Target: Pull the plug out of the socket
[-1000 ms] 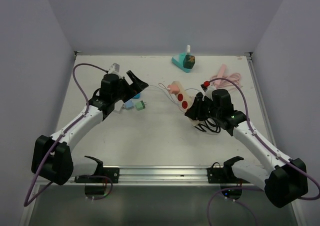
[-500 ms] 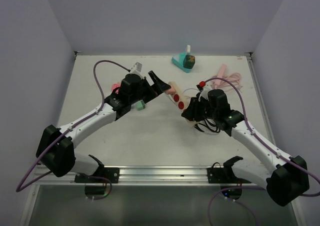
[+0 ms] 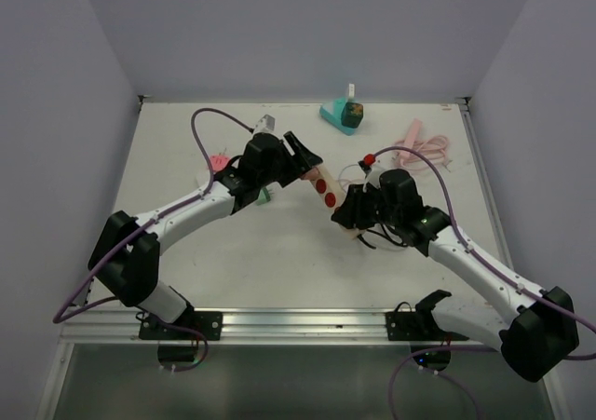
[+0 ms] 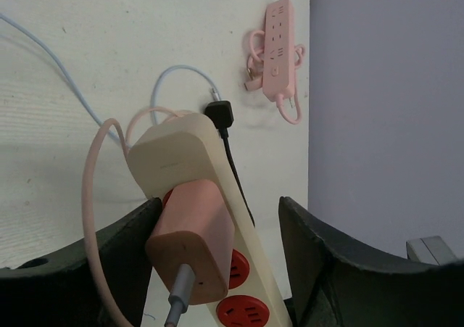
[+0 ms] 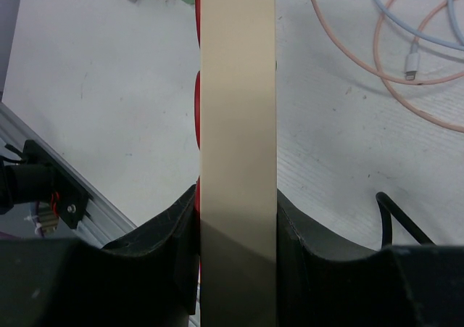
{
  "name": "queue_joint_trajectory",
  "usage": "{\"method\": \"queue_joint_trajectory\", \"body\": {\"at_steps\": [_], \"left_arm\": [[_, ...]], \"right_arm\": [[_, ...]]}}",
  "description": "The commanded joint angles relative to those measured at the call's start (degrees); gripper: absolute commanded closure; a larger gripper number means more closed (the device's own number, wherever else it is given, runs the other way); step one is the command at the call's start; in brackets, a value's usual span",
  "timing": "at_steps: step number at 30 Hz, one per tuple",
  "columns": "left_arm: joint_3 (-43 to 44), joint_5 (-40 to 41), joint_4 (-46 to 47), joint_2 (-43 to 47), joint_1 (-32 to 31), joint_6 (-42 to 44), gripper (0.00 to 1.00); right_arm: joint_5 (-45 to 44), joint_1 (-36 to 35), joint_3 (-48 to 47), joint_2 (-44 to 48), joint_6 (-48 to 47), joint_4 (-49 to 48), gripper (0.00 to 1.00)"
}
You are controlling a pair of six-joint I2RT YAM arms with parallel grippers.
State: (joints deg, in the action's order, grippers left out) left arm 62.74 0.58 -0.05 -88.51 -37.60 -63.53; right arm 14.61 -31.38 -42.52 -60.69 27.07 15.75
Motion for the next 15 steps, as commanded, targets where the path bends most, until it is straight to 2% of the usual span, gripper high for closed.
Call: {"method": "queue_joint_trajectory", "body": {"at_steps": [1,2,7,8,13,15], "left_arm": [[2.65,2.15,3.04,0.09,-0.19,-0.37,0.33],[2.48,2.32,3.04,0.18,-0.19,-0.54,0.36],[0.98,1.71,3.48,1.23,-0.19,-1.07,0.39],[0.72,1.62,3.48,1.32,-0.28,-1.25,0.48],[-0.42,1.44,3.83,2.38,-0.28,-1.51,0.70],[-0.51,1.36,3.75,2.90,-0.19,-1.34,0.83]], "right_arm": [[-0.72,-0.53,-1.86,2.68,1.41,-6.61,1.00],[-0.99,-0.53,-1.69,2.85,1.41,-6.78,1.00],[-1.43,-0.53,-0.81,2.85,2.28,-7.22,1.00],[-1.51,-0.53,-0.63,2.85,2.37,-7.66,1.00],[-1.43,-0.62,-0.19,2.59,2.90,-8.10,1.00],[-1.52,-0.53,0.16,2.50,2.99,-8.28,1.00]]}}
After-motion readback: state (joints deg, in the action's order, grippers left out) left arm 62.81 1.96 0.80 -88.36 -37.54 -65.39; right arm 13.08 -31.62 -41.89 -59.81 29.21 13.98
